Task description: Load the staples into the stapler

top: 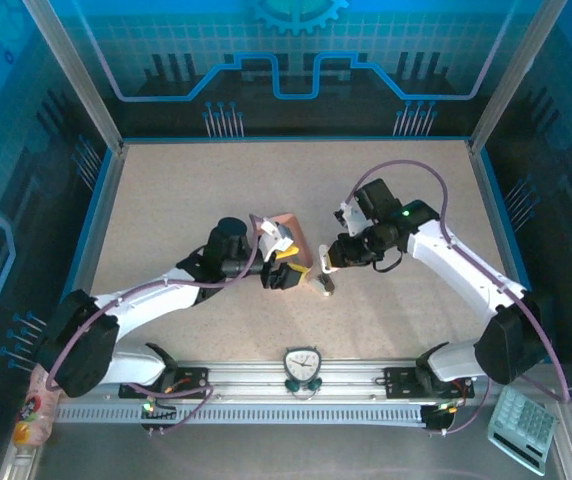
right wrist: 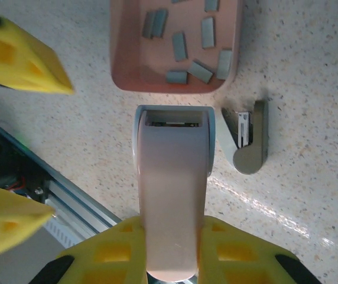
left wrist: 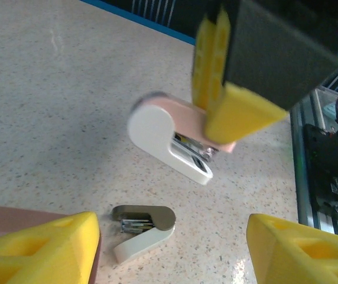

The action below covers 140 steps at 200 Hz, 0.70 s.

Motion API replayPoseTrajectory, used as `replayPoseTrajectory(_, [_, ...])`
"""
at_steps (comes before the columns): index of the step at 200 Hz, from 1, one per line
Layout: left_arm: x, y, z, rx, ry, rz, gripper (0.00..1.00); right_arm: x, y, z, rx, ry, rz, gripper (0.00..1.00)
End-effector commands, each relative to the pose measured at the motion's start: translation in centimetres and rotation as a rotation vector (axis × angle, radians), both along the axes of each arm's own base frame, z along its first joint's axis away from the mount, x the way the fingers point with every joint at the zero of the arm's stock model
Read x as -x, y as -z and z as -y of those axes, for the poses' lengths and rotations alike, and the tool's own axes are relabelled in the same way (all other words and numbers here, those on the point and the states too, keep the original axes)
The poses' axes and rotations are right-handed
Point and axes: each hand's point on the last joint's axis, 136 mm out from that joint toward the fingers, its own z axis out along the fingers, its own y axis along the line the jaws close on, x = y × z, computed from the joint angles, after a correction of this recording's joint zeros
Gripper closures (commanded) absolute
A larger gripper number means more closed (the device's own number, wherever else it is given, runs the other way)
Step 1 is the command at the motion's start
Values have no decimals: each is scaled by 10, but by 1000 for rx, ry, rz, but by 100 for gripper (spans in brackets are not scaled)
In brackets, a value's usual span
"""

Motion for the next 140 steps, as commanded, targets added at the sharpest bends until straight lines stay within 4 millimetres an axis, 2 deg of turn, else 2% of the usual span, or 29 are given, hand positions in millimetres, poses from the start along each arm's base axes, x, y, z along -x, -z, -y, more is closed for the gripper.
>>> replayPoseTrajectory(1, [8,-7,14,52,76,64,31,-1,-26,-10,-95,-10,22,80])
replayPoseTrajectory(43, [7,-9,31,81,91,64,34,-1,-34,-15,-136,-21,25,82])
replayPoseTrajectory(77, [1,-13,33,108,66,74,36,2,-38,-16,-151,-36,33,83])
replayPoseTrajectory(140, [-11,-4,29,71,-5,88,39,10,-42,-20,-189,-60,22,84])
